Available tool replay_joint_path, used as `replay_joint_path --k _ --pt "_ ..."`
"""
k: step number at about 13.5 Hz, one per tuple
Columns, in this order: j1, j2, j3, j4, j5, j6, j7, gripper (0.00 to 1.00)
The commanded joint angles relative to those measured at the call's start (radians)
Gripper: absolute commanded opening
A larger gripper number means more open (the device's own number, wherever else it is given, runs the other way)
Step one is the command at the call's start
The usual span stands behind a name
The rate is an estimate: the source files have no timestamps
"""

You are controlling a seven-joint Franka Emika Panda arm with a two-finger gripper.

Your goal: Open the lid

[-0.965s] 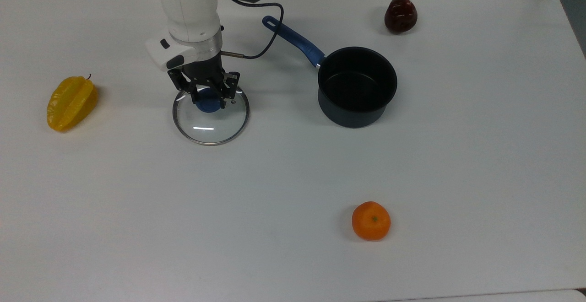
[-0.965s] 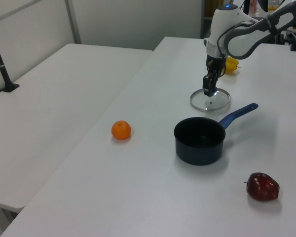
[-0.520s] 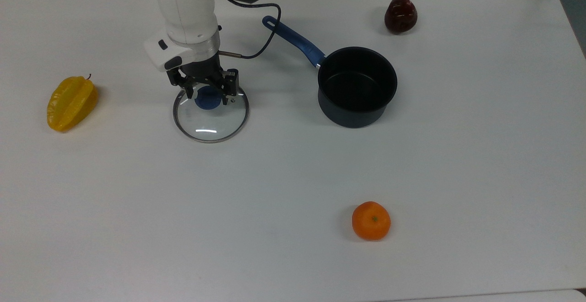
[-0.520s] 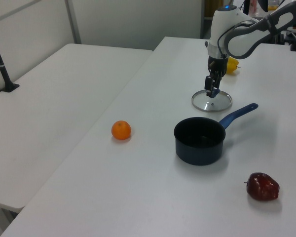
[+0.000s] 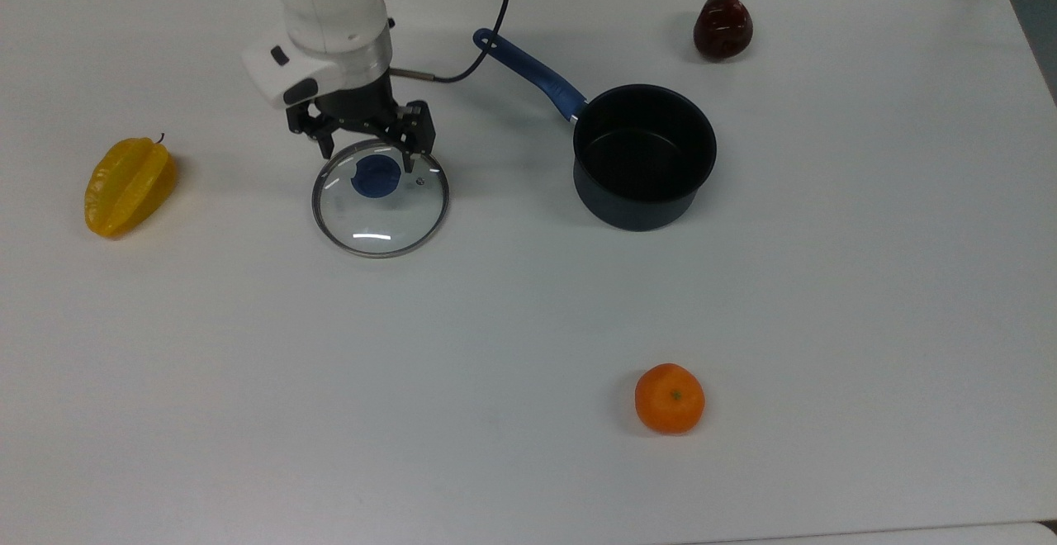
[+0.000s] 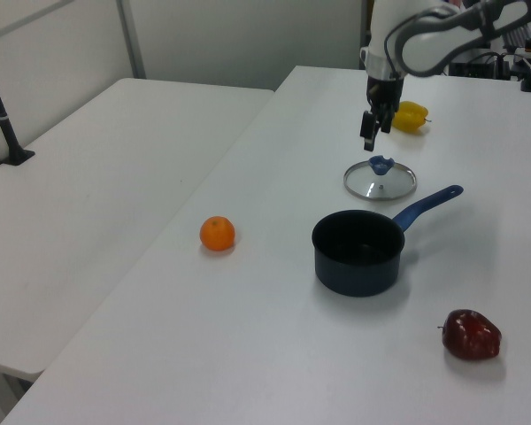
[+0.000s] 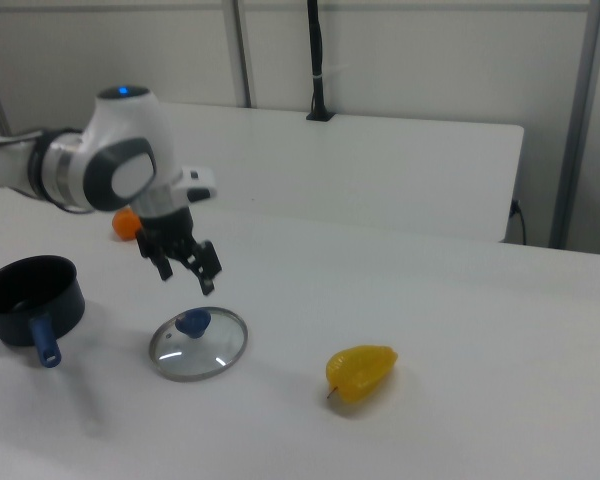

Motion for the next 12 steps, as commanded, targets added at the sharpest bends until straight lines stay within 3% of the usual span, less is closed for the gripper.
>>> replay_joint_path --k 1,4,8,12 --pt "0.073 -0.073 0.001 0.102 -0.014 -0.19 -0.014 1.0" --pt "0.121 -0.142 0.004 0.173 -0.013 -0.385 -0.02 1.0" --pt "0.17 -0.279 -0.009 0.162 0.006 -0.575 -0.02 1.0" --pt "0.155 -0.308 -0.013 0.156 0.004 -0.597 -0.012 1.0"
